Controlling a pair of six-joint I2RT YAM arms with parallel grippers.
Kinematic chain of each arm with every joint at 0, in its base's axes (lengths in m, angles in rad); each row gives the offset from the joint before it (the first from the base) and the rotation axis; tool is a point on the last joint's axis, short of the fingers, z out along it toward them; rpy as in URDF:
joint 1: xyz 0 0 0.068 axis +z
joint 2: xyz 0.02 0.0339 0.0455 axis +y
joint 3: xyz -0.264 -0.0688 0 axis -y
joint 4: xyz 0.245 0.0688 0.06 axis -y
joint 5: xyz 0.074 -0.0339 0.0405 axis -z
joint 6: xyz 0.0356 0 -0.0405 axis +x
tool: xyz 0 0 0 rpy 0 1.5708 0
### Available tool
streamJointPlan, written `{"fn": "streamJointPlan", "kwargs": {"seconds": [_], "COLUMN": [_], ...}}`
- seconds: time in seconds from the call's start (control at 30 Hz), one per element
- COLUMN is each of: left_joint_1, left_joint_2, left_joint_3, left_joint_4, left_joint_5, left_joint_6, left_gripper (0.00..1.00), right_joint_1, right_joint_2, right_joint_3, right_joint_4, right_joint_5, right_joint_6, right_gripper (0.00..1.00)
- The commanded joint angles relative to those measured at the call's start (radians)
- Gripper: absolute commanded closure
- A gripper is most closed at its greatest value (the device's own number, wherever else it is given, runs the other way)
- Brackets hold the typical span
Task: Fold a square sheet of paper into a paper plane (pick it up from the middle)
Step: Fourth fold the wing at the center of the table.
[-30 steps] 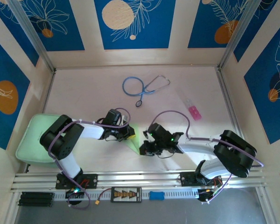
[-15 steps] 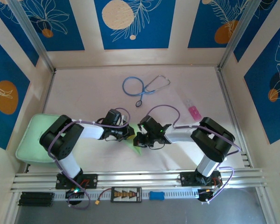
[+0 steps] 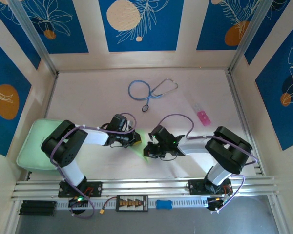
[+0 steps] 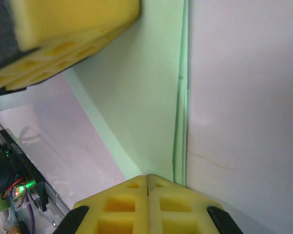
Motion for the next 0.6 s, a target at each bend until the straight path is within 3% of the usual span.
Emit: {"fn": "streamJointPlan", "kwargs": {"seconds": [0.0,0.13,0.33,0.57], "left_joint_1": [0.012,0.012,0.012,0.012], "left_joint_2": [0.008,0.009,0.011,0.011], "left_joint_3": [-0.02,-0.021,-0.019,-0.021], "left_joint_4": [-0.083,-0.083,-0.079,-0.077], "left_joint_5": [-0.067,-0.065,-0.059,-0.056], "left_joint_6": [0.005,0.005,0.006,0.006], "left_gripper": [0.89,0.88,0.88,0.89], "right_joint_1": [0.014,0.027,0.04,0.019], "right_joint_2": [-0.048,-0.066,0.038,0.076], "right_joint_3": [0.008,0.071,0.141,0.077], "right_joint_4": [-0.113,-0.135,-0.139,-0.104], "right_joint_5": [-0.019,-0.022,-0.044,-0.027], "right_joint_6": [-0.027,-0.059,-0.067,-0.025], "right_gripper": [0.93,0.92,0.93,0.93]}}
